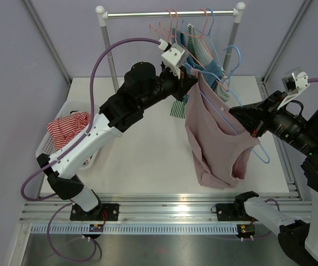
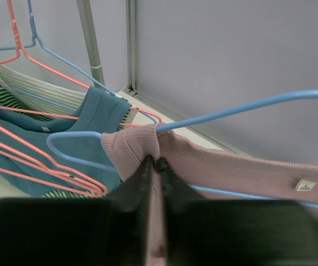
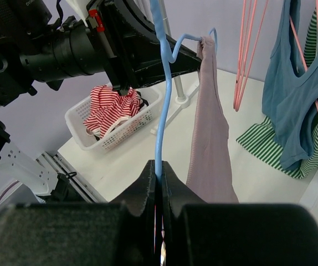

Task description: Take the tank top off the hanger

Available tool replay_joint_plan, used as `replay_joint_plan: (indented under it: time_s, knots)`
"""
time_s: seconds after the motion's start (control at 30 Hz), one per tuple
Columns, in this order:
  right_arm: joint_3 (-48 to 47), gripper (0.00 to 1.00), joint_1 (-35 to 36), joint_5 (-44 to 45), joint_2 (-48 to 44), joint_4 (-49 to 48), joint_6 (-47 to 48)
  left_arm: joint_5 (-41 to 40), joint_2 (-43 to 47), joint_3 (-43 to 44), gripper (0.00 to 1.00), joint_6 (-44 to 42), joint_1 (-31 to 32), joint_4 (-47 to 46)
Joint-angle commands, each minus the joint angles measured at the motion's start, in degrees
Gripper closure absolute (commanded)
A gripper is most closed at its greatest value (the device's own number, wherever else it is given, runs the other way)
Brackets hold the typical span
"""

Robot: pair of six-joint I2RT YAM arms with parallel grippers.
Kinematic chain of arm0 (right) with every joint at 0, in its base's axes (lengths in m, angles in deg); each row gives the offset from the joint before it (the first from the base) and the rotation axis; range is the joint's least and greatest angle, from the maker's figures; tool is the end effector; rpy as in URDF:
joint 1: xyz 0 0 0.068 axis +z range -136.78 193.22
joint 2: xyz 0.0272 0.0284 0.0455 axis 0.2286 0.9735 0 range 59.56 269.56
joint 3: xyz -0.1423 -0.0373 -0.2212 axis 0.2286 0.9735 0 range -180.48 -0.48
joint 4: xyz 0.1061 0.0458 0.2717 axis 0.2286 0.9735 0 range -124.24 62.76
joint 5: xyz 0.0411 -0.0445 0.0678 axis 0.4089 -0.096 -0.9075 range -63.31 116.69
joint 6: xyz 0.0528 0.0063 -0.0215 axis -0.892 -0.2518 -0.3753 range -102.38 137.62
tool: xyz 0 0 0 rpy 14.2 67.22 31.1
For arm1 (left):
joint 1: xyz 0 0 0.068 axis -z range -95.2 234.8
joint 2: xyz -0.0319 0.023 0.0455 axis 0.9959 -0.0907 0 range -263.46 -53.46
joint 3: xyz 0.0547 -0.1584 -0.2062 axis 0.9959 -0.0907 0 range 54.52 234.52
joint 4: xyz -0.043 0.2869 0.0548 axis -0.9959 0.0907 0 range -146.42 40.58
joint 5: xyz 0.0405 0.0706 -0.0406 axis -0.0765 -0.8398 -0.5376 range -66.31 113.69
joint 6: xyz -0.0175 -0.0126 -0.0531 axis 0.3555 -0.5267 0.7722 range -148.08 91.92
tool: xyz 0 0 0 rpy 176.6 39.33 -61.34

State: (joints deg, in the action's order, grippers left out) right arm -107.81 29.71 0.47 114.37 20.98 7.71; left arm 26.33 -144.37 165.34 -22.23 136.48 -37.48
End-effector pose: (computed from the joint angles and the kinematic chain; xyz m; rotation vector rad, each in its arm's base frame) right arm 0.0963 0.0471 0.5773 -0.4528 1.5990 0.7211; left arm 0.2354 -0.3010 0.5242 0.6632 1.4715 -0.8224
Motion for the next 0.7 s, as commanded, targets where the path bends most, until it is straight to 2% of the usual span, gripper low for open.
replay_joint_plan:
  time_s: [0.0, 0.2, 0.3, 0.43, 0.57, 0.67]
  knots:
    - [0.36, 1.0, 0.12, -0.32, 0.92, -6.17, -0.2, -2.72, 2.76, -1.31, 1.0, -1.89, 0.09, -3.47]
    - [1.86, 1.0, 0.21, -1.73, 1.44, -6.97, 0.07, -13.6, 2.84, -1.75, 1.0, -3.03, 0.09, -2.06]
    - [2.73, 1.0, 0.12, -2.96, 2.06, -7.5, 0.59, -21.77, 3.99, -3.59, 1.0, -2.77, 0.09, -3.64]
    - [4.75, 1.0, 0.12, -8.21, 2.58, -8.64, 1.47, -34.59, 7.23, -9.03, 1.0, -2.07, 0.09, -7.06]
    - [7.39, 1.0, 0.21, -16.04, 2.59, -10.57, 3.23, -43.39, 9.61, -11.94, 1.0, -1.19, -0.26, -8.22]
    - [8.89, 1.0, 0.12, -18.69, 2.24, -12.06, 3.5, -48.77, 10.84, -12.65, 1.0, 0.48, -1.49, -6.55]
